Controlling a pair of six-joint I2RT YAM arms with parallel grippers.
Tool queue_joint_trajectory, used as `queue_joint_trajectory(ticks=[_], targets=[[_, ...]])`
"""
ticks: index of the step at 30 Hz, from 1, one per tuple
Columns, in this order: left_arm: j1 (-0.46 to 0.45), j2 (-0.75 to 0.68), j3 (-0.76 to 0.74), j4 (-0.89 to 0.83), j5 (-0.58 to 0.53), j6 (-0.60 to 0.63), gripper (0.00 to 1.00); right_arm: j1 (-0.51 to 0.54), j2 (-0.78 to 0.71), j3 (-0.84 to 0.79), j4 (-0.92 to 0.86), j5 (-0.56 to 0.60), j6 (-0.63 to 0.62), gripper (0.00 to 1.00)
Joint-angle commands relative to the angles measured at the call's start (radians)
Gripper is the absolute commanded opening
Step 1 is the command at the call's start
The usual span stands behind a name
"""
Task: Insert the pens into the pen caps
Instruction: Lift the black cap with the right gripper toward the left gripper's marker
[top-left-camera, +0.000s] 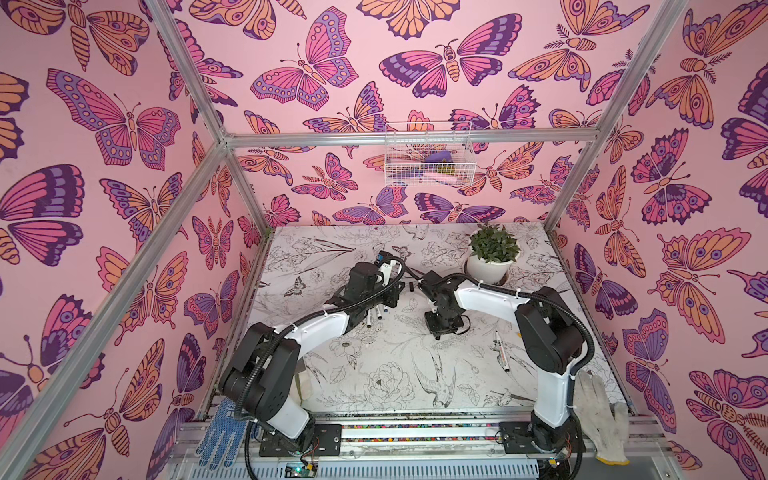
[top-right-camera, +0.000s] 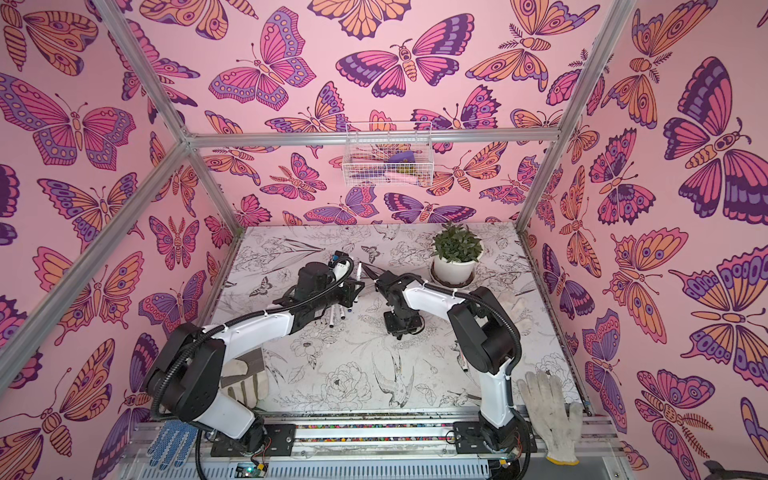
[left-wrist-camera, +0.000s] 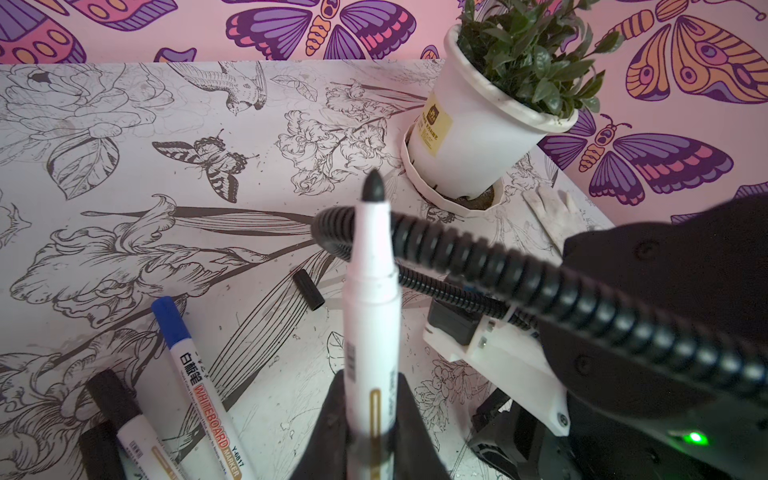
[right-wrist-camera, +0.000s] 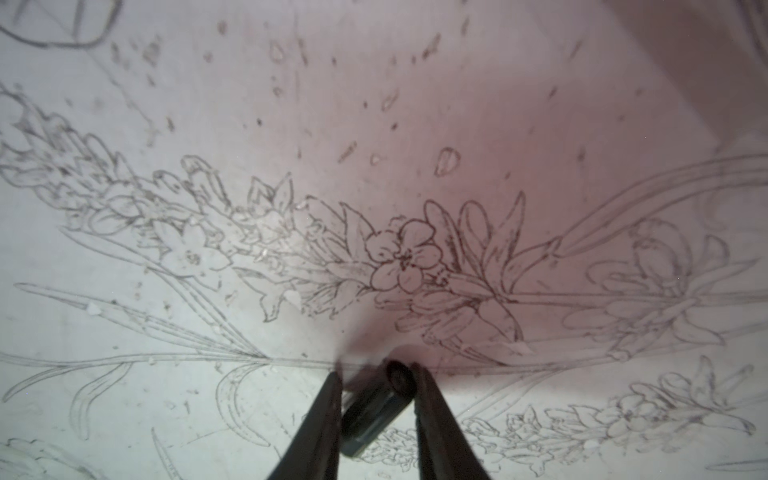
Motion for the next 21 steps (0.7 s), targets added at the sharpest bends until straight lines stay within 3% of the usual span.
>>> queue_joint_trajectory(ticks=[1,8,15,21], targets=[[-0.004,-0.02,0.001,-0.005,0.017,0.016,0.0,0.005,0.046,-0.055,-0.042,0.069,0.006,0.23],[-0.01,-0.022,-0.002,-0.004,0.045,0.017,0.0,-0.039,0.002,-0.083,0.042,0.005,0.024,0.06],[-0.051,0.007,0.003,-0.011,0.165,0.063,0.0,-0.167,-0.272,-0.192,0.259,-0.159,0.085,0.02],[-0.107,0.052,0.032,-0.021,0.216,0.075,0.0,-0.242,-0.513,-0.25,0.482,-0.18,0.181,0.02]])
